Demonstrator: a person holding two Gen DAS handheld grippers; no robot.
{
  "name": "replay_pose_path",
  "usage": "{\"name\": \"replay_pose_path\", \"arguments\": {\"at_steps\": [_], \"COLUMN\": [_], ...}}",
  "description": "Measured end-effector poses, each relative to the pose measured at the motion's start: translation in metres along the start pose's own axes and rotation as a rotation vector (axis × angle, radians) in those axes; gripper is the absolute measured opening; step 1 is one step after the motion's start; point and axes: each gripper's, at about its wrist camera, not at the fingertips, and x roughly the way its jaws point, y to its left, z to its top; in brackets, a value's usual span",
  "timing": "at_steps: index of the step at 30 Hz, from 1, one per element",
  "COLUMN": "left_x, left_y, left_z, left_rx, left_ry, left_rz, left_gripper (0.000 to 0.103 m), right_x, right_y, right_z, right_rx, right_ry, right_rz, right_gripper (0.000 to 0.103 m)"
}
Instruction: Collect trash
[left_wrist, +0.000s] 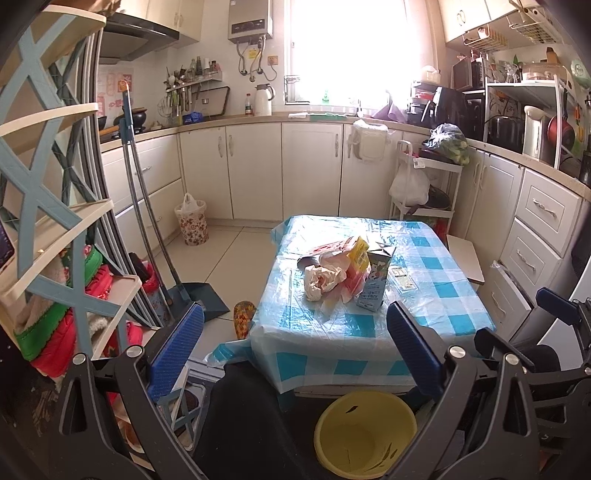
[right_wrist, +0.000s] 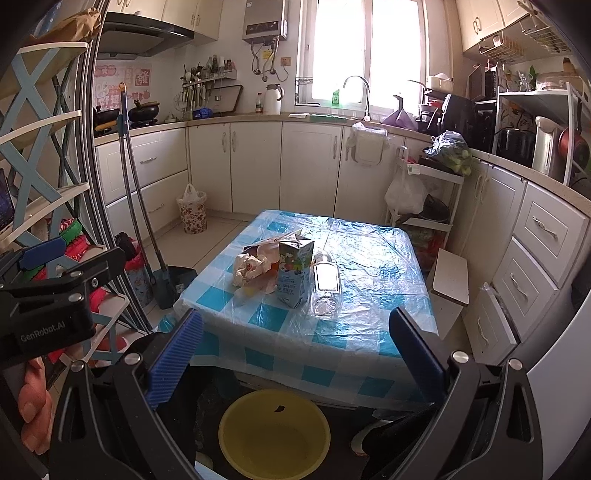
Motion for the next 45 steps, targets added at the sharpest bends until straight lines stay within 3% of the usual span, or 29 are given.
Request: {"name": "replay_pose_path", "arguments": {"at_steps": [5, 6, 9, 12, 13, 16, 18, 20, 21, 31, 36, 42, 45], "left_x": [0.032, 0.039, 0.061, 0.084, 0.091, 0.121, 0.143, 0.163, 0.173, 0.260, 0.309, 0.351, 0.369], "left_y": [-0.002, -0.002, 0.001, 0.001, 0.000, -0.004, -0.008, -0.011, -0.013, -0.019, -0.016, -0.009, -0.006], "left_z": [0.005, 0.006, 0.010, 0.013, 0.014, 0.015, 0.016, 0.017, 0.018, 0.013, 0.005, 0.003, -0.002], "left_rx": [0.038, 0.038, 0.025, 0.025, 0.030, 0.079, 0.115, 0.132, 0.136, 0.136, 0.013, -0.094, -0.131], "left_ry": [0.025, 0.030, 0.058, 0.079, 0.083, 0.095, 0.115, 0.131, 0.139, 0.227, 0.334, 0.388, 0.421], "left_rz": [-0.010, -0.014, -0.049, -0.043, -0.041, -0.013, -0.003, -0.002, -0.002, -0.006, -0.102, -0.125, -0.128], "left_gripper": [0.096, 0.096, 0.096, 0.096, 0.096, 0.096, 0.096, 0.096, 0.096, 0.096, 0.096, 0.096, 0.096], "right_x": [0.020, 0.021, 0.028, 0.074, 0.080, 0.069, 0.079, 0.113, 0.123, 0.179, 0.193, 0.234, 0.254], "right_y": [-0.018, -0.024, -0.047, -0.062, -0.068, -0.080, -0.080, -0.077, -0.078, -0.076, -0.063, -0.041, -0.035], "right_z": [-0.001, 0.000, 0.004, 0.002, 0.003, 0.016, 0.026, 0.028, 0.025, 0.000, 0.026, 0.047, 0.047], "right_rx": [0.038, 0.059, 0.156, 0.202, 0.225, 0.245, 0.224, 0.179, 0.180, 0.137, 0.016, -0.148, -0.170], "right_ry": [0.011, -0.009, -0.082, 0.076, 0.081, -0.049, -0.036, 0.091, 0.112, 0.159, 0.105, 0.089, 0.129], "right_rz": [0.034, 0.064, 0.259, 0.276, 0.277, 0.264, 0.240, 0.261, 0.271, 0.260, 0.277, 0.342, 0.379], "right_gripper": [0.097, 0.097, 0.097, 0.097, 0.097, 0.097, 0.097, 0.097, 0.097, 0.097, 0.097, 0.097, 0.089]}}
